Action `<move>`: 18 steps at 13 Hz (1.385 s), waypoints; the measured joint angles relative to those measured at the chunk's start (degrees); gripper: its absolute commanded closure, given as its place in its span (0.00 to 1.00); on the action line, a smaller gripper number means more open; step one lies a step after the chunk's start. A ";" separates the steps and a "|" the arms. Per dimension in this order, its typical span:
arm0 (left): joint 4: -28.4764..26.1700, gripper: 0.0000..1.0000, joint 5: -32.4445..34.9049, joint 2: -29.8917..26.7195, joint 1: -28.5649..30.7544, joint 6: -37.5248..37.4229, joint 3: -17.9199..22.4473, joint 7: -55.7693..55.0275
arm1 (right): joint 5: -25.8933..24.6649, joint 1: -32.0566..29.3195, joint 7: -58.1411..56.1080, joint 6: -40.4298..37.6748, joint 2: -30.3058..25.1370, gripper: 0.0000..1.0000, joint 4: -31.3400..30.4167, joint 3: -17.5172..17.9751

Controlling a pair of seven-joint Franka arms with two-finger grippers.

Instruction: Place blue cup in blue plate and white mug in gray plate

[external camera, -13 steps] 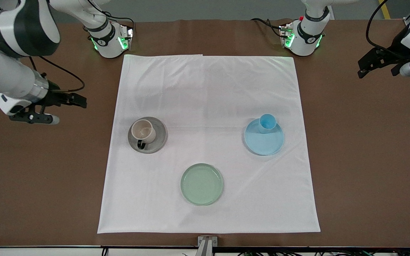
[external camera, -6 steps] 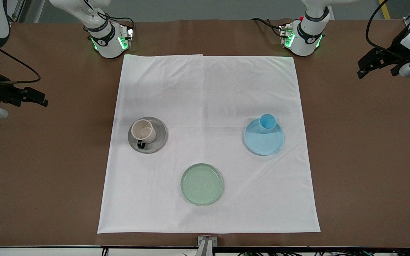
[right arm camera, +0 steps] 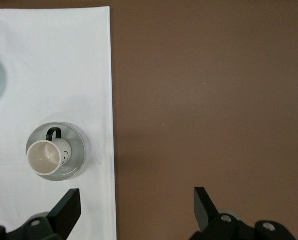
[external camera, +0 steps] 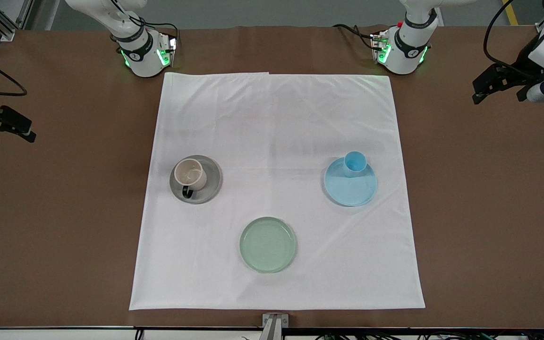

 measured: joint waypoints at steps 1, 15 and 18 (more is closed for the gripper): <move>-0.01 0.00 0.00 0.00 -0.01 0.00 -0.32 0.00 | -0.03 -0.03 0.00 0.00 0.05 0.00 1.34 -0.02; 1.07 0.00 0.00 0.47 0.24 0.45 -0.30 0.00 | 0.42 -0.15 0.11 -0.28 0.87 0.00 5.07 -0.19; 1.08 0.00 0.00 0.48 0.25 0.45 -0.29 0.00 | 0.39 -0.15 0.11 -1.54 0.95 0.00 5.51 -0.30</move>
